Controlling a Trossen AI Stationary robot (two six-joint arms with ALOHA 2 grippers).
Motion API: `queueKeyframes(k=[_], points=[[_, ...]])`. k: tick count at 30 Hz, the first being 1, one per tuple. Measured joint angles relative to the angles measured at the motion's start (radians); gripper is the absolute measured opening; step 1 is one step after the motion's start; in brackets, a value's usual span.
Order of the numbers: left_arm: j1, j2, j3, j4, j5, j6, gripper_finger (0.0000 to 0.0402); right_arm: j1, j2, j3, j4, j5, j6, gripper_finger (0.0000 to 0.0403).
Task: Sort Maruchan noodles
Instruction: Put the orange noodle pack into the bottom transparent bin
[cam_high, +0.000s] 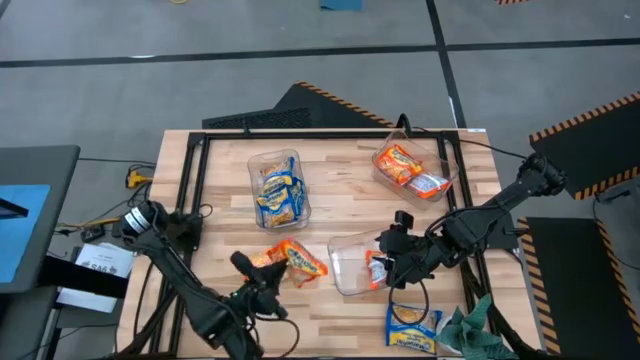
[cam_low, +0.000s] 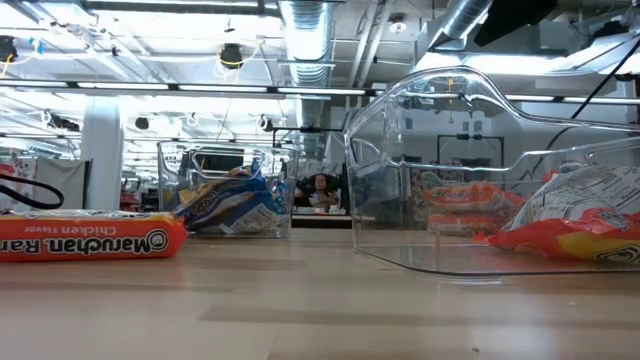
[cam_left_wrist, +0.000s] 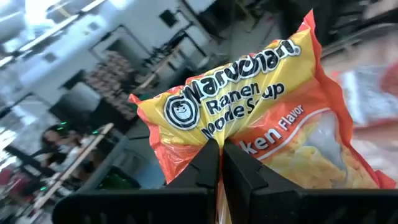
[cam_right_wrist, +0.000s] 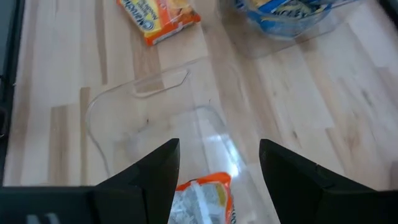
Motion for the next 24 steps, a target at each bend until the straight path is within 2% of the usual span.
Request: queueKeyframes(k=[9,14,17,19,22,24], points=[[0.154,0.005,-0.093,0.053,0.023,-0.02,0.0,0.0,0.0,0.0,-0.001,0.076,-0.007,0.0244],[0.198,0.005,-0.116,0.203,0.083,0.156,0.0,0.0,0.0,0.0,-0.001,0.081,-0.021,0.0244],[0.213,0.004,-0.115,0.335,0.116,0.349,0.0,0.0,0.0,0.0,0.0,0.082,-0.024,0.0244],[0.236,0.003,-0.115,0.434,0.196,0.505,0.0,0.0,0.0,0.0,0.0,0.082,-0.024,0.0244],[0.29,0.002,-0.115,0.604,0.417,0.734,0.0,0.0,0.0,0.0,0.0,0.082,-0.026,0.0244],[0.326,0.002,-0.115,0.709,0.517,0.834,0.0,0.0,0.0,0.0,0.0,0.082,-0.026,0.0244]])
